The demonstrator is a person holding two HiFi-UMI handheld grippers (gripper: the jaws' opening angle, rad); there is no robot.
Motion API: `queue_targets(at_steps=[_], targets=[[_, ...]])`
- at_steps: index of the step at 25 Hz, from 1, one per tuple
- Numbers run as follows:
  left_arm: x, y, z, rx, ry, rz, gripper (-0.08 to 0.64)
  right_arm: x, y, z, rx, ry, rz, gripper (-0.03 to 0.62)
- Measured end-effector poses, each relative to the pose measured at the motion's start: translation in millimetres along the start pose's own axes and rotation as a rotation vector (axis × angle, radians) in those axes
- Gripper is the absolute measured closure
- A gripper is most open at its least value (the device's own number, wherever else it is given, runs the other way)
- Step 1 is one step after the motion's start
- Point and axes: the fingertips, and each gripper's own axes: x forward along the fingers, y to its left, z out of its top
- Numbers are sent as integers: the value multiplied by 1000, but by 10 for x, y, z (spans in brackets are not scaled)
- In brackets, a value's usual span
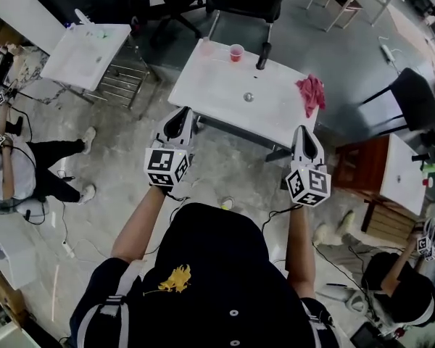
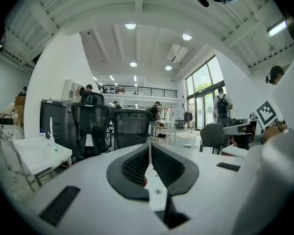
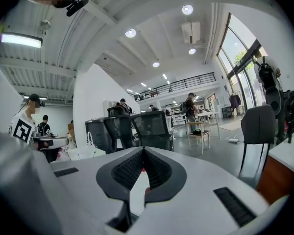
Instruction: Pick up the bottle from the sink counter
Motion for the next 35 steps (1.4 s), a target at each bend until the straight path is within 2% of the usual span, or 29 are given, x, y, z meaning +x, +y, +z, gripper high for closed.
queue_targets(at_steps=[5,10,18,21,26,29,33,35], targets=[[172,106,-38,2,1,13,528,280,110,-84,-8,22,41,565],[618,355,-69,13,9,4,528,715,88,-90,-5,28,29,565],[1668,1039,-185,1,17,-41,528,1661,42,58,-25,39,-18,565],[1964,1393,-111,-8,8,-50,528,2096,154,125,-27,32,-21,565],[2385,1754,-85,-5,17,-84,528,2694,168,230,-43,8,-59,565],[2514,1837,-158,2,40,-99,528,2881,181,236,-38,10,-68,565],[2736,1856,-308,-19,61,-86,528,3063,157,197,-57,29,-54,565],[2859,1874,-403,-4,79,-82,528,3158,167,159,-54,37,-45,565]])
